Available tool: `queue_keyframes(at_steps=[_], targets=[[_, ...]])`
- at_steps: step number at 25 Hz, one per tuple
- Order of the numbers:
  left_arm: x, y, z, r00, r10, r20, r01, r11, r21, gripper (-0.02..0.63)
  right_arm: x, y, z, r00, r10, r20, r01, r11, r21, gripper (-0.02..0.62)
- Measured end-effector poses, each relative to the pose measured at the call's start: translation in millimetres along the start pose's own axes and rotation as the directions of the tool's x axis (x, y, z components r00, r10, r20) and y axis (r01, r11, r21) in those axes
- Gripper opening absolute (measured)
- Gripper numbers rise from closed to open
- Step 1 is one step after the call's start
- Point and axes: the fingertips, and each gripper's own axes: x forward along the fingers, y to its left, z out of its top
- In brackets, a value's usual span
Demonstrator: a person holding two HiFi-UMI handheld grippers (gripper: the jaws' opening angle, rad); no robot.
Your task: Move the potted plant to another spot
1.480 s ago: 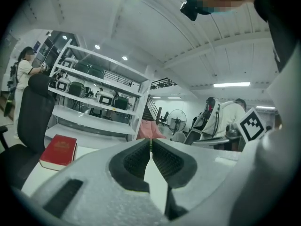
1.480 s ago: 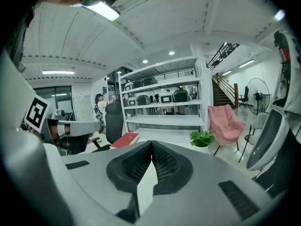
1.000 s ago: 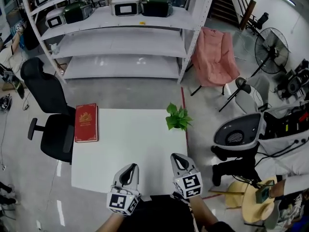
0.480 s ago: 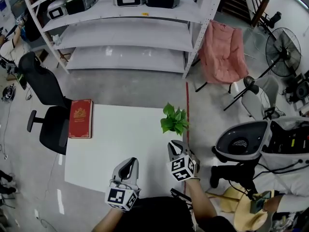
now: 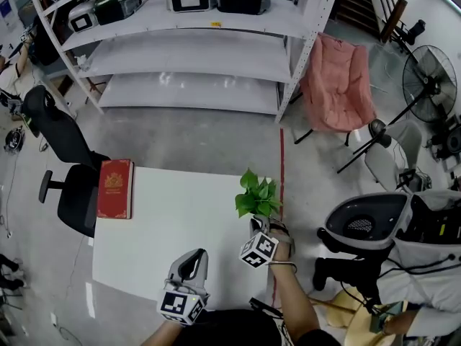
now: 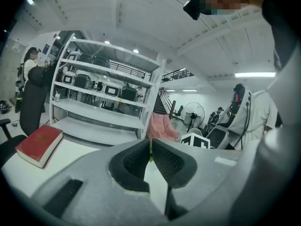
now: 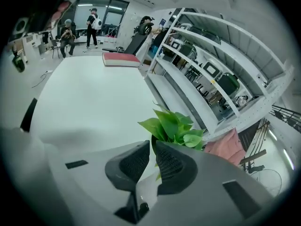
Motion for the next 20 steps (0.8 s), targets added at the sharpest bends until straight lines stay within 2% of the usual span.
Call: queue_keyframes(at_steps=[7,15,20], targets=[[16.4,6.9,0.5,1.0,0.016,-0.02,-0.016,1.0,-0.004,0.029,29.9,0.1,-6.0,0.994,0.065,-0.093,-0.071,0.996,-0.063,0.015],[29.4,15.5,-9.2,0.998,0.033,-0.05,-0.034,0.999,-0.022,0.029,49.6,-2.3,-14.8,0.988,0.029,-0.152,-0.045,0.994,-0.102,0.015],[35.3,19.2,-10.5,0.997,0.039,-0.062,-0.042,0.999,-0.033,0.029,56.6,-6.4,-19.9,0.985,0.022,-0.174,-0.038,0.996,-0.086,0.015]])
